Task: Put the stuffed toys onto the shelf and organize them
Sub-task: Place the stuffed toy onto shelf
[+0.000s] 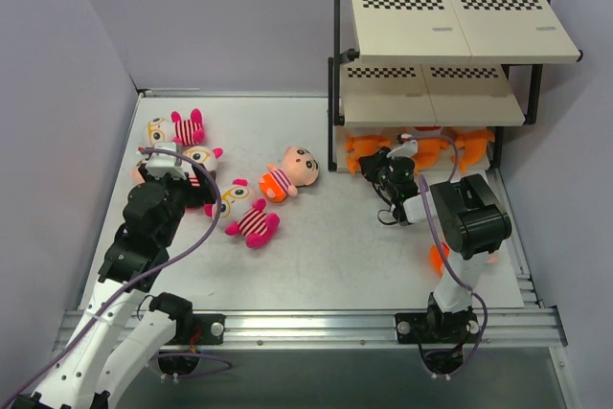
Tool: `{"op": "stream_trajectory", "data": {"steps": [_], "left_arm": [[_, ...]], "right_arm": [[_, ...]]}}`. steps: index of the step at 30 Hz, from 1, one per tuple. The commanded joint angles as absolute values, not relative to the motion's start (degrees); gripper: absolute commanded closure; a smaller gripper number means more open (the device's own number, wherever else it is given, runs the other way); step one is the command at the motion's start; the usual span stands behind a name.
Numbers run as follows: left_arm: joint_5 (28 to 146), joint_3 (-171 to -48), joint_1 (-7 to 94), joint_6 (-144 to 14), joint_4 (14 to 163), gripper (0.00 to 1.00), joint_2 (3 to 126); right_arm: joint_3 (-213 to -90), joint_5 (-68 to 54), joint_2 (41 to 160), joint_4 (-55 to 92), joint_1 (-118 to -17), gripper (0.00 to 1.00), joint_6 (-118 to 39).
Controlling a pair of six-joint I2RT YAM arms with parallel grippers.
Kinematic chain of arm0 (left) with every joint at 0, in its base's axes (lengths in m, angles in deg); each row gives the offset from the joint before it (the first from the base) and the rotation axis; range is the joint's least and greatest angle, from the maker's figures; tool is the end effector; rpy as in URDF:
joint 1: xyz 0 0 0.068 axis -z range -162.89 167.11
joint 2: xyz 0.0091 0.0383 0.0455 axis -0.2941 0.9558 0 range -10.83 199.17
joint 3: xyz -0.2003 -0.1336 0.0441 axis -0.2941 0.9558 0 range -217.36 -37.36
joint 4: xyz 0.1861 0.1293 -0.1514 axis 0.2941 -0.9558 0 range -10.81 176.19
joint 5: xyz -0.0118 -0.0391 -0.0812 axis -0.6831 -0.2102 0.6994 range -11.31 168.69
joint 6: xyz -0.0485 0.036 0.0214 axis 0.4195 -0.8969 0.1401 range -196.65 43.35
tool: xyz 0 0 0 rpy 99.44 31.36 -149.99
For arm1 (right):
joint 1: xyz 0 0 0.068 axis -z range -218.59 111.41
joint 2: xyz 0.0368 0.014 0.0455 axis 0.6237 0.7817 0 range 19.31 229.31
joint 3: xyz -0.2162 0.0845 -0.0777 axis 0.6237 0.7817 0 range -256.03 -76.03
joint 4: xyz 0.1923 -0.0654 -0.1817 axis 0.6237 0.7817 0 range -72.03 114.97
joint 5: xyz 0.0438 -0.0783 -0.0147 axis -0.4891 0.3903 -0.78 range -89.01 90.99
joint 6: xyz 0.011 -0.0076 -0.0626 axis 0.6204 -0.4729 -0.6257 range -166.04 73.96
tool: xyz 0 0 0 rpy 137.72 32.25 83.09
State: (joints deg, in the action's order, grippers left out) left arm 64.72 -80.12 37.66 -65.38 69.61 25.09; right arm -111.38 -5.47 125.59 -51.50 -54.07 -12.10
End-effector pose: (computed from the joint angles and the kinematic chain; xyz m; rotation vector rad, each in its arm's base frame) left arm 0.1895 -0.0582 0.3207 -0.0381 1.7393 -0.1960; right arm 0.3355 0.0988 0.1129 0.1746 1.6395 0.7554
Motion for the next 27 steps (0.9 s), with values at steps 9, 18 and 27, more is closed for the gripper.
{"op": "stream_trajectory", "data": {"steps": [9, 18, 27], "left_arm": [[64.46, -80.34, 37.85, -66.46, 70.37, 0.15, 25.3], [64.54, -80.34, 37.85, -66.54, 70.46, 0.15, 25.3], [64.54, -80.34, 37.85, -66.54, 70.46, 0.16, 25.38]], "right_arm": [[-111.53, -4.63, 124.69, -47.77, -54.58, 1.0, -17.29], [-112.06, -4.02, 124.96, -46.8, -54.5, 1.0, -18.62], [-114.25, -4.63, 126.1, -46.54, -54.5, 1.0, -18.96]]}}
